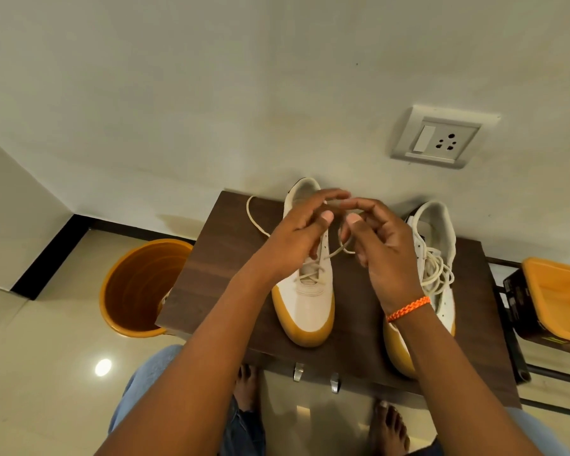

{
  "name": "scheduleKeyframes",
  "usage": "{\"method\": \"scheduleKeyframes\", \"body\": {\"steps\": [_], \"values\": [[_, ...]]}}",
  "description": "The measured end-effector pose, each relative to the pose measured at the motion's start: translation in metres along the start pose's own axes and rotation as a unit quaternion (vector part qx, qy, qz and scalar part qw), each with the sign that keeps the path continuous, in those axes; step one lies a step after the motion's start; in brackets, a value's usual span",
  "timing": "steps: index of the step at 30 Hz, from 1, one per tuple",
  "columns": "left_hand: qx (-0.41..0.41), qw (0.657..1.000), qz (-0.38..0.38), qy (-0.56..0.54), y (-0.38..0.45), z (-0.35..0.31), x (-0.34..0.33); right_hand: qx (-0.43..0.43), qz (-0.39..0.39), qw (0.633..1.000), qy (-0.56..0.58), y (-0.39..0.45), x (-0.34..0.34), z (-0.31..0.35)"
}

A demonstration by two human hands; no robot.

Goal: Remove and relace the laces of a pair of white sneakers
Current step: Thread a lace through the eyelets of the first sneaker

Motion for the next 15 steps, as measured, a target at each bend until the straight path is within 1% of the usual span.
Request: {"method": "scheduleKeyframes", "body": {"steps": [2, 3, 5, 7, 8, 9, 10, 12, 15], "values": [[0.028, 0.999, 0.022, 0.026, -0.002, 0.005, -0.006, 0.002, -0.011, 0.999, 0.034, 0.001, 0.005, 0.006], [0.035, 0.998, 0.018, 0.043, -0.002, 0.006, -0.004, -0.006, -0.027, 0.998, 0.055, 0.002, 0.01, 0.005], [0.033, 0.998, -0.023, 0.056, 0.0, 0.006, 0.009, -0.03, -0.078, 0.99, 0.11, 0.003, 0.025, -0.003], [0.028, 0.994, -0.089, 0.051, 0.001, 0.006, 0.032, -0.063, -0.161, 0.977, 0.126, 0.003, 0.043, -0.018], [0.029, 0.991, -0.119, 0.049, 0.0, 0.007, 0.043, -0.087, -0.207, 0.969, 0.101, 0.0, 0.053, -0.026], [0.032, 0.988, -0.143, 0.056, -0.001, 0.009, 0.052, -0.111, -0.25, 0.96, 0.055, -0.002, 0.061, -0.034], [0.033, 0.985, -0.156, 0.068, -0.003, 0.01, 0.059, -0.135, -0.276, 0.952, -0.005, -0.004, 0.067, -0.042], [0.036, 0.981, -0.171, 0.085, -0.006, 0.011, 0.064, -0.184, -0.286, 0.931, -0.128, -0.007, 0.07, -0.054], [0.054, 0.97, -0.217, 0.097, -0.01, 0.015, 0.075, -0.226, -0.272, 0.9, -0.255, -0.011, 0.071, -0.061]]}}
Point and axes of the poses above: each hand's wrist, its own y-axis towards the middle knuckle, its own x-axis out of the back of the hand, z = x × y, the point moved 8 cm from there along y, towards the middle knuckle, and after that the axes turned 2 degrees about -x, right-handed, at the moved point
